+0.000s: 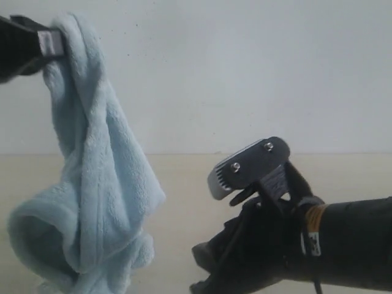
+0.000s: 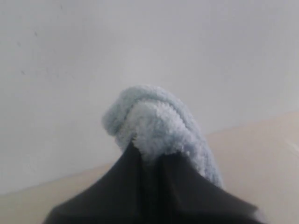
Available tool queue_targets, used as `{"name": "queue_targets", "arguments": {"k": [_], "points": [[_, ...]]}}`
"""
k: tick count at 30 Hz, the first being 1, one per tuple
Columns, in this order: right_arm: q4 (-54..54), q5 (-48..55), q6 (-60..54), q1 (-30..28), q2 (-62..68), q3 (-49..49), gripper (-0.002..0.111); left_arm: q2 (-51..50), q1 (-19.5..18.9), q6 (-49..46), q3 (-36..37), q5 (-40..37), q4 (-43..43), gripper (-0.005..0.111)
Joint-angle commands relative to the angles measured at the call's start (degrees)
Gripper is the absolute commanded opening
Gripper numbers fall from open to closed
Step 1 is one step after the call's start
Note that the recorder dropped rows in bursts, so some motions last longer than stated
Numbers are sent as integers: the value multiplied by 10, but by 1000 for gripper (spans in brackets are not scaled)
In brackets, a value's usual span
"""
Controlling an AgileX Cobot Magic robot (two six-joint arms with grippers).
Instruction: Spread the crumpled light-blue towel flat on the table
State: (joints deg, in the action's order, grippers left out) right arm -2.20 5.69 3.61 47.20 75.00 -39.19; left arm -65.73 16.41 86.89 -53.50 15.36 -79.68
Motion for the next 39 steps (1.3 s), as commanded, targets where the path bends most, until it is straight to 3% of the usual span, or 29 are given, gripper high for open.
{"name": "queue_targets", "arguments": {"k": [1, 4, 6, 8, 10, 12, 15, 17, 19, 21, 23, 25, 28, 32, 39], "points": [[2, 2, 0, 43, -1, -2, 52, 65, 2, 7, 1, -63, 2, 4], [4, 18, 10, 43, -8, -2, 52, 89, 2, 6, 1, -80, -35, 4], [4, 31, 11, 43, -20, -2, 52, 90, 2, 12, 6, -128, -123, 4], [4, 42, 11, 43, -32, -2, 52, 81, 1, 66, 26, -200, -103, 4], [4, 59, 13, 43, -46, -2, 52, 85, 1, 84, 43, -154, -62, 4], [4, 74, 12, 43, -60, -2, 52, 87, 1, 54, 54, -13, -136, 4], [4, 75, 12, 43, -75, -2, 52, 72, 0, 179, 77, -19, -193, 4], [10, 80, 13, 43, -85, -2, 52, 78, 0, 255, 80, 23, -198, 4], [19, 85, 13, 43, -92, -2, 52, 85, 3, 202, 72, 74, -203, 4], [19, 86, 13, 43, -92, -2, 52, 91, 2, 240, 72, 49, -203, 4], [34, 94, 13, 43, -92, -2, 52, 104, 2, 291, 49, 64, -186, 4], [44, 96, 11, 43, -92, -2, 52, 113, 3, 214, 18, 84, -203, 4], [58, 97, 11, 44, -92, -2, 52, 121, 0, 272, 4, 4, -203, 4], [64, 112, 1, 61, -92, -2, 52, 141, -1, 222, -44, 25, -203, 4], [74, 118, -5, 80, -92, -2, 52, 132, -1, 255, -136, -4, -203, 4]]}}
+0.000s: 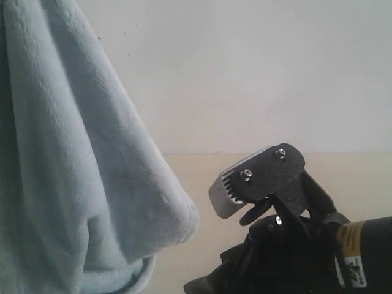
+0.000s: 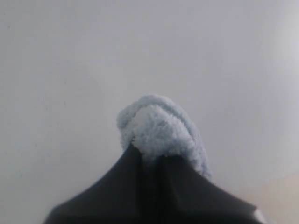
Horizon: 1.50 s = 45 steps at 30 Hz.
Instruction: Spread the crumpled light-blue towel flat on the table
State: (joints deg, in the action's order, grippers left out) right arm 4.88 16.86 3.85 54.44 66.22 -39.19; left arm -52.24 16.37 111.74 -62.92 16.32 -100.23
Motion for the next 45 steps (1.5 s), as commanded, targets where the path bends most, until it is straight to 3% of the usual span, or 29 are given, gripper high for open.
{"name": "queue_targets", "arguments": {"k": [1, 7, 15, 23, 28, 36, 39, 45], "points": [[3, 11, -8, 7, -4, -2, 52, -3, -1, 7, -53, -15, 3, 4], [6, 39, -11, 7, -4, -2, 52, 12, -12, -36, -90, -46, 3, 4], [14, 42, -56, 7, -4, -2, 52, 16, -88, -98, -87, -71, 3, 4], [143, 36, -212, 7, -4, -2, 52, -30, -160, -125, -87, -71, 3, 4], [151, 16, -239, 7, 8, -10, 52, -69, -185, -125, -86, -67, 3, 4], [151, 44, -288, 7, 135, -68, 52, -96, -212, -179, -18, -92, 3, 4], [151, 43, -304, 7, 186, -90, 52, -90, -213, -189, 18, -137, 3, 4], [151, 42, -334, 7, 264, -127, 52, -68, -213, -204, 76, -140, 3, 4]]}}
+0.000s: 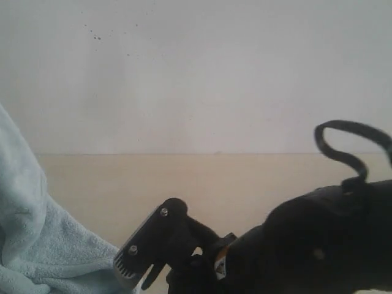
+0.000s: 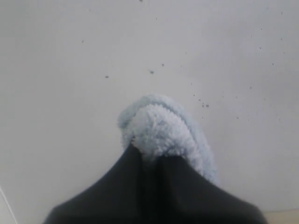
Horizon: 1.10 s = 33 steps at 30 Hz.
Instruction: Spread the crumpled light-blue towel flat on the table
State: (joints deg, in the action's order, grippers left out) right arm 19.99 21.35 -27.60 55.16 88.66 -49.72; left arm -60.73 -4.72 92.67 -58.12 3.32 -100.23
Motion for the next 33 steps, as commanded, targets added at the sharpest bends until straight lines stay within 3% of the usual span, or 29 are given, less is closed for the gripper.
{"name": "queue_targets", "arguments": {"k": [1, 19, 33], "points": [[0, -7, -21, 0, 54, -27, 52, 21, -2, -13, 36, -11, 3, 4], [80, -68, -30, -3, 219, -155, 52, 123, 0, -13, 131, -53, 3, 4], [106, -105, -27, -33, 295, -184, 52, 163, 53, -13, 192, -60, 3, 4]]}}
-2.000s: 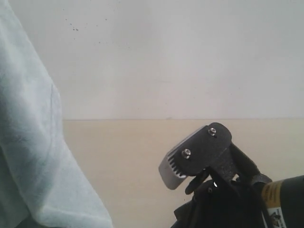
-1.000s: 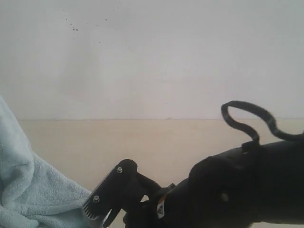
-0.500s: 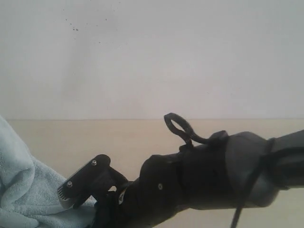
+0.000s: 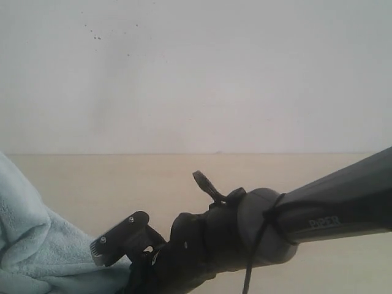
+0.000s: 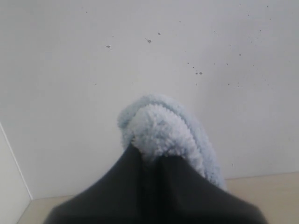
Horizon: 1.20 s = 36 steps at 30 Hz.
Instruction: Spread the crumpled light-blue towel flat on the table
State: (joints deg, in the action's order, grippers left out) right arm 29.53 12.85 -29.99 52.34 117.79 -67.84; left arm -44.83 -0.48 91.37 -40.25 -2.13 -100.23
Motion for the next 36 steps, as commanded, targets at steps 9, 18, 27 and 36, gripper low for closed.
{"name": "queue_targets", "arguments": {"k": [9, 18, 27, 36], "points": [[77, -25, -10, -4, 6, -3, 52, 4, 12, 0, 27, -6, 3, 4], [131, 7, -43, -4, 13, -46, 52, 4, 12, 2, 27, 18, 3, 4], [192, 30, -49, -5, 68, -75, 41, 4, 12, 2, 27, 18, 3, 4], [170, 61, -51, -22, 42, -75, 4, 10, 12, 2, 27, 21, 3, 4]]}}
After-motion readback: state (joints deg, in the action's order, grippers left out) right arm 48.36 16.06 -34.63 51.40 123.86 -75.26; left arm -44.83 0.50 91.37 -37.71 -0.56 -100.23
